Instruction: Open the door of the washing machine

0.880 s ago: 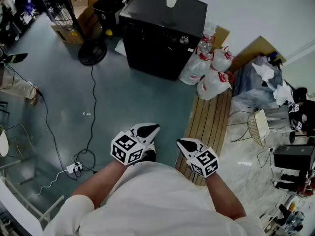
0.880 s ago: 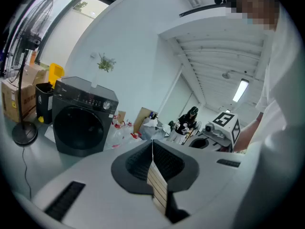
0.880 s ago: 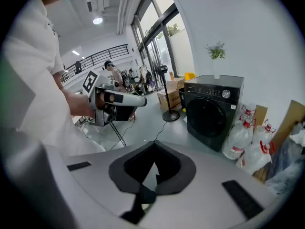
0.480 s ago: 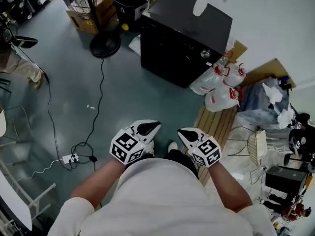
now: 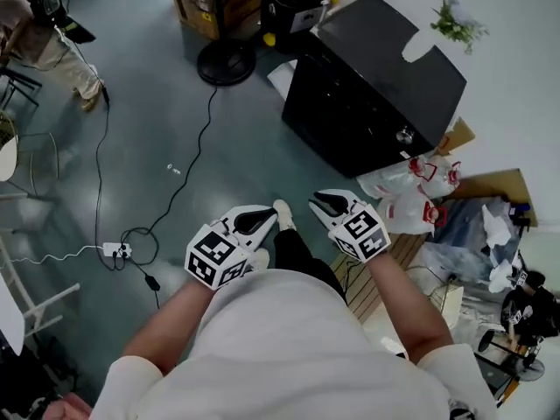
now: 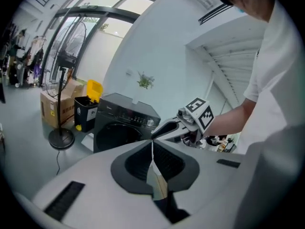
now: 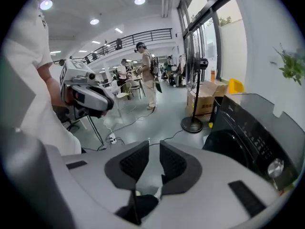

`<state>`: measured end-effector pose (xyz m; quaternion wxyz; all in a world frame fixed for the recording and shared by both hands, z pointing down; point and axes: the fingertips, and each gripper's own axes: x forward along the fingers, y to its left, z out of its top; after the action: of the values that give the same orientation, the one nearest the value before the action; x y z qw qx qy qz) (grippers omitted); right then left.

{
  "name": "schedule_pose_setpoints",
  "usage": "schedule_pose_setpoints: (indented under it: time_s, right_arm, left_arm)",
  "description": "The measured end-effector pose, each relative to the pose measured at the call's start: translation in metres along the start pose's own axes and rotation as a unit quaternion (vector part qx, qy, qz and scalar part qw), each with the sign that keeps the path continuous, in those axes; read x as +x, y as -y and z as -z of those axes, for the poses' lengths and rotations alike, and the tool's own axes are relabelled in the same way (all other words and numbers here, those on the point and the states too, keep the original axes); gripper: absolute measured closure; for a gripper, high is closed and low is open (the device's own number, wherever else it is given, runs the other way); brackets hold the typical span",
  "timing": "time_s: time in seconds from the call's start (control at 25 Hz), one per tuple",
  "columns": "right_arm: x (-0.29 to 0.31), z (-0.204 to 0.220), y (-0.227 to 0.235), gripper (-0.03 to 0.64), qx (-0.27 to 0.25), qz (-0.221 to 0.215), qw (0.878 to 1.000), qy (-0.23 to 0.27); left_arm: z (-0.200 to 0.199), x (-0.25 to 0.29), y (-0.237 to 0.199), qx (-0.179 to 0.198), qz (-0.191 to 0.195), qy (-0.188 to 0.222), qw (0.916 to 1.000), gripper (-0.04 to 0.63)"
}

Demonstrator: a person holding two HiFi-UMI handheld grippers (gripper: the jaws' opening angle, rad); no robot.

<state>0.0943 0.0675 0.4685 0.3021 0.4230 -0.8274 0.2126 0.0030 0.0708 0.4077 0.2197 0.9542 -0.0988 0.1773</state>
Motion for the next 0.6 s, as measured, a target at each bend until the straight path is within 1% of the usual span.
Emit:
schedule_pose_setpoints:
  time_s: [0.08,0.2,0.36,0.48,0.6]
  right_arm:
    - [0.020,-0.014,0.031,0.535,-0.036,-0.003,0.999,-0.015]
    - [0.053,-0.027,0.083,0.534,-0.084,-0.011,0.995,-0.048]
    - [0.100,-0.031,0.151,0.530,-0.114,-0.021,0.988,-0.102]
    - [0.139,-0.031,0.204,0.526,-0.136,-0.015,0.981,-0.137]
    - [0.179,-0.031,0.255,0.518,-0.166,0.006,0.971,-0.169]
  left_arm:
    - [-0.012,0.002,-0.018,-0.004,-0.023,0.005,0.9997,0.575]
    - [-0.029,0.009,-0.040,-0.021,-0.049,0.008,0.9985,0.575]
    - [-0.048,0.025,-0.064,-0.051,-0.067,0.012,0.9964,0.575]
    - [-0.057,0.041,-0.081,-0.073,-0.077,0.020,0.9941,0.575]
    - [-0.065,0.055,-0.095,-0.086,-0.083,0.026,0.9925,0.575]
